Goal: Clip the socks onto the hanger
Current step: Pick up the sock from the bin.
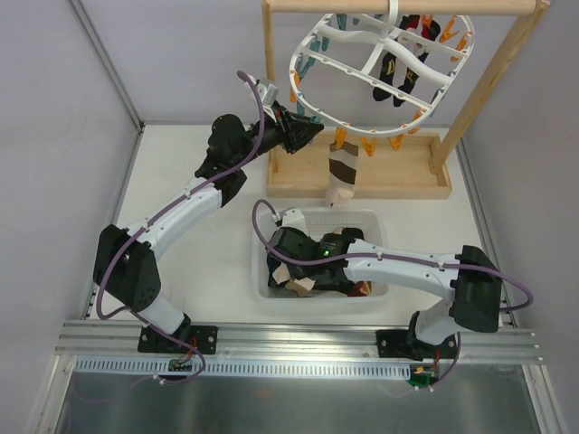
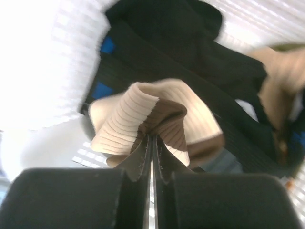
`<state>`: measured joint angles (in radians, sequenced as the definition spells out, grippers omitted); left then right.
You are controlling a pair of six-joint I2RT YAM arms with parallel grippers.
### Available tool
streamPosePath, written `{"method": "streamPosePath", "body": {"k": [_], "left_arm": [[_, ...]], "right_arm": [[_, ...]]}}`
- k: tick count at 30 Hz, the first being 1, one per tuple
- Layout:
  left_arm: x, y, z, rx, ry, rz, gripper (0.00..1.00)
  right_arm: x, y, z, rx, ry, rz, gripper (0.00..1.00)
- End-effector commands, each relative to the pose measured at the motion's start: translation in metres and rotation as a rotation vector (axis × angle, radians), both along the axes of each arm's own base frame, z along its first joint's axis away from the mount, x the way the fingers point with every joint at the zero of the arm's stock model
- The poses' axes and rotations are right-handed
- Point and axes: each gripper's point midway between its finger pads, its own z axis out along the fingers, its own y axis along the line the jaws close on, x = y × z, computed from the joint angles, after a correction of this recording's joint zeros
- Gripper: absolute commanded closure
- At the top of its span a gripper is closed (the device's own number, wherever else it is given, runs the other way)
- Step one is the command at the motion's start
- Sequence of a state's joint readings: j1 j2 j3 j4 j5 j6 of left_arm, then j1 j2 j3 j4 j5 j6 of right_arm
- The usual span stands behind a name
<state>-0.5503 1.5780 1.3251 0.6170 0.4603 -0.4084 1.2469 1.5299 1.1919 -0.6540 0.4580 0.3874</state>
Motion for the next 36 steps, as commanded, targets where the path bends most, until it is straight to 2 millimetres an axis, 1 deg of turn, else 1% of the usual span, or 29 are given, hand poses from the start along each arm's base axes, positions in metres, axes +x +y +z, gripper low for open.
{"method": "streamPosePath", "body": {"k": [1,3,6,9,10,11,13,14,15,18,21,23,24,25,27,28,30,31,33,34,36], "left_arm": [[-0.014,-0.001,-0.019,0.057,0.036,-0.046,1.0],[-0.014,-0.002,-0.021,0.06,0.038,-0.047,1.0],[-0.013,-0.002,-0.022,0.063,0.034,-0.046,1.0],[-0.013,-0.001,-0.023,0.069,0.028,-0.041,1.0],[-0.012,-0.001,-0.024,0.069,0.03,-0.04,1.0],[-0.012,-0.001,-0.023,0.071,0.023,-0.036,1.0],[-0.011,-0.001,-0.024,0.073,0.022,-0.032,1.0],[-0.01,0.0,-0.025,0.075,0.021,-0.029,1.0],[-0.01,-0.001,-0.025,0.076,0.023,-0.03,1.0],[-0.009,-0.002,-0.027,0.078,0.025,-0.032,1.0],[-0.009,-0.001,-0.029,0.083,0.027,-0.034,1.0],[-0.009,-0.001,-0.029,0.084,0.029,-0.034,1.0],[-0.009,-0.002,-0.03,0.084,0.031,-0.036,1.0],[-0.009,-0.002,-0.029,0.083,0.03,-0.036,1.0],[-0.008,-0.003,-0.03,0.086,0.03,-0.036,1.0],[-0.008,-0.002,-0.031,0.087,0.034,-0.033,1.0],[-0.007,-0.002,-0.032,0.088,0.037,-0.032,1.0],[-0.008,-0.002,-0.033,0.09,0.038,-0.031,1.0],[-0.006,-0.001,-0.035,0.093,0.043,-0.024,1.0],[-0.006,-0.001,-0.035,0.094,0.044,-0.024,1.0],[-0.006,-0.001,-0.036,0.095,0.049,-0.021,1.0]], "right_arm": [[0.015,0.047,0.033,0.207,-0.037,0.046,0.99],[0.019,0.055,0.033,0.252,-0.038,0.036,0.99],[0.026,0.053,0.026,0.278,-0.025,-0.008,0.99],[0.031,0.041,0.019,0.257,-0.027,-0.057,0.99],[0.033,0.038,0.021,0.255,-0.038,-0.066,0.99],[0.034,0.033,0.018,0.239,-0.047,-0.077,0.99],[0.036,0.031,0.019,0.244,-0.064,-0.085,0.99],[0.036,0.027,0.014,0.237,-0.067,-0.086,0.99],[0.038,0.028,0.015,0.248,-0.078,-0.09,0.99],[0.04,0.026,0.01,0.222,-0.091,-0.086,0.96],[0.041,0.025,0.01,0.211,-0.097,-0.072,0.87],[0.039,0.027,0.015,0.212,-0.1,-0.035,0.7],[0.038,0.026,0.021,0.223,-0.108,-0.02,0.61],[0.038,0.025,0.024,0.228,-0.116,-0.011,0.46],[0.038,0.023,0.034,0.237,-0.145,0.025,0.36],[0.036,0.019,0.039,0.25,-0.156,0.04,0.29],[0.035,0.015,0.044,0.246,-0.18,0.077,0.25],[0.03,0.014,0.047,0.257,-0.179,0.112,0.24],[0.026,0.014,0.047,0.245,-0.196,0.199,0.24],[0.02,0.015,0.043,0.242,-0.188,0.244,0.24],[0.011,0.01,0.029,0.194,-0.189,0.339,0.24]]}}
